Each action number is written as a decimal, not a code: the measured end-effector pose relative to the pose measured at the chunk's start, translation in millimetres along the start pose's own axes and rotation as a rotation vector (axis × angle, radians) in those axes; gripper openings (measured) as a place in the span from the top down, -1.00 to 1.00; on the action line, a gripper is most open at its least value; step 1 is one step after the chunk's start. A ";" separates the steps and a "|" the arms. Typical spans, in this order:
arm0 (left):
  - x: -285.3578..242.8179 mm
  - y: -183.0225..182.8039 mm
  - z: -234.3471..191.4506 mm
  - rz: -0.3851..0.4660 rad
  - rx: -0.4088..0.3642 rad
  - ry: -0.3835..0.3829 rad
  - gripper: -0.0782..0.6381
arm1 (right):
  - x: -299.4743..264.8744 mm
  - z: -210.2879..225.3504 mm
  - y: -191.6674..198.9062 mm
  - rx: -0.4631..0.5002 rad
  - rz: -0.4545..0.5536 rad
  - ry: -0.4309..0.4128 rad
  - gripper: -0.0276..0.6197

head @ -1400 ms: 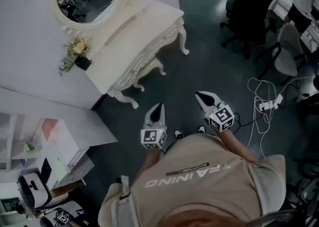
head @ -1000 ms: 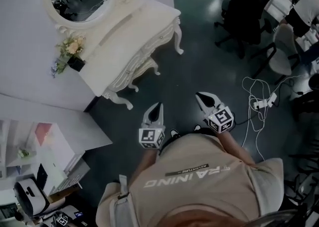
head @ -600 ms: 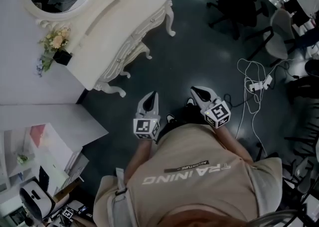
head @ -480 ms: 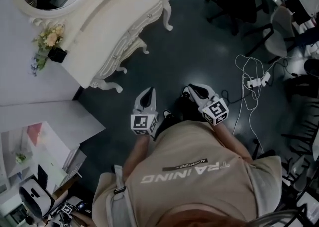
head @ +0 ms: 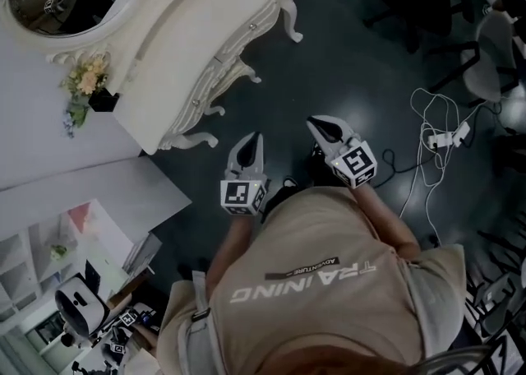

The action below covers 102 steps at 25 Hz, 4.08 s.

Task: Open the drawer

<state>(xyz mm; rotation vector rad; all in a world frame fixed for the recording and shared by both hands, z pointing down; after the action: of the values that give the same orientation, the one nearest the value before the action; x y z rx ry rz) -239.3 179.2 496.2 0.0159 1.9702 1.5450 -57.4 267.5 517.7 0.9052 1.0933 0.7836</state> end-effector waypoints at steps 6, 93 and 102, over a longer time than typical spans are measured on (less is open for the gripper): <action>-58.8 -52.0 9.2 0.017 0.010 -0.049 0.79 | -13.8 79.0 -31.5 0.067 0.017 -0.036 0.90; -303.4 -132.0 -256.2 -0.091 0.405 -0.466 0.79 | -454.2 329.2 -63.1 0.126 -0.720 -0.505 0.90; -248.4 -85.1 -261.8 -0.060 0.564 -0.549 0.79 | -504.6 312.1 -24.5 0.060 -0.748 -0.415 0.84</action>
<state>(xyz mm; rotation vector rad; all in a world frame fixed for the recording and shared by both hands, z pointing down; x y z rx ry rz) -133.7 -169.2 566.6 0.5468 1.8516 0.7846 103.7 -253.3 753.2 0.5948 0.9779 -0.0568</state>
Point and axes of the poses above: the fingertips, and each gripper's own axes: x backward along the fingers, z to its right, y out of its underside, the point moved 6 cm from there along x, backward along the fingers, and after that the axes turned 11 degrees about -z, right-handed, at the moved point
